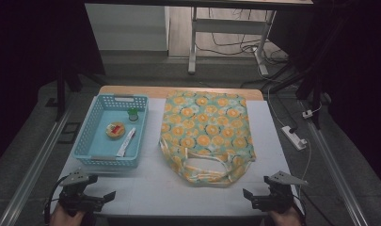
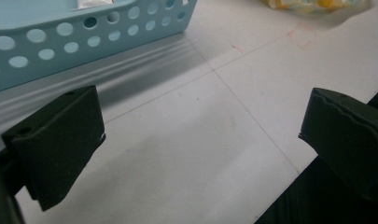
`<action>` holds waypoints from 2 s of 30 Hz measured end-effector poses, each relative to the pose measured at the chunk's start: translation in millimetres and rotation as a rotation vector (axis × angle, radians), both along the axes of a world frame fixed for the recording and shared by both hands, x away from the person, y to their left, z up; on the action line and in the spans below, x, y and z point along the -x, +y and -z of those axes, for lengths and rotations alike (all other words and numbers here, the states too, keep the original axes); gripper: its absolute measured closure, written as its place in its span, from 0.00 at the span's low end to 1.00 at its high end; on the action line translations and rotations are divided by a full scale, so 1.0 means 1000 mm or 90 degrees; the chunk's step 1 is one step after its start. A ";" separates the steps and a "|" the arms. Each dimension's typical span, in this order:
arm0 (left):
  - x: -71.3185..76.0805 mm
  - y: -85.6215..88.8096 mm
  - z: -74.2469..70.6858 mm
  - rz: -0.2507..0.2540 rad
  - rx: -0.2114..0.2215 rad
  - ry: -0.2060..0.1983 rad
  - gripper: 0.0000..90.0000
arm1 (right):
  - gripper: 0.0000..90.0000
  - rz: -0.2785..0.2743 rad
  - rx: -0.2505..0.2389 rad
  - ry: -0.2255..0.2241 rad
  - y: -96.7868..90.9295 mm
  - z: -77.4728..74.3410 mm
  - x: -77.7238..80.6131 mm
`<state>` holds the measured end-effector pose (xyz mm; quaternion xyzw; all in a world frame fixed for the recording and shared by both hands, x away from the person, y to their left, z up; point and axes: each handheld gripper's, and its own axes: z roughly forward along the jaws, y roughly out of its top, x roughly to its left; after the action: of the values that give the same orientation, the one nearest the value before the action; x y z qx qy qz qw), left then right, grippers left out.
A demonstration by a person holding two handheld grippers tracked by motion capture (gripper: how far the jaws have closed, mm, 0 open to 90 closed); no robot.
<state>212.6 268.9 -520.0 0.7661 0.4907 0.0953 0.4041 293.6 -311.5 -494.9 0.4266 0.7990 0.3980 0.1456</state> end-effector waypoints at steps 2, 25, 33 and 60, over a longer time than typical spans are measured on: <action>0.000 -0.001 0.000 0.003 -0.002 0.002 0.00 | 0.00 -0.006 0.008 -0.001 0.001 0.000 0.000; -0.001 -0.003 0.000 0.013 -0.017 0.006 0.00 | 0.00 -0.016 0.031 -0.003 0.006 0.000 0.001; 0.000 -0.003 -0.001 0.012 -0.010 0.000 0.00 | 0.00 -0.025 0.030 -0.012 0.010 -0.004 0.001; -0.003 -0.004 0.000 0.018 -0.005 0.004 0.00 | 0.00 -0.125 0.053 0.002 0.050 -0.007 -0.012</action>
<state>215.6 264.8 -520.4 0.7747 0.4808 0.0886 0.4010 305.4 -261.5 -487.8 0.3401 0.8531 0.3764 0.1222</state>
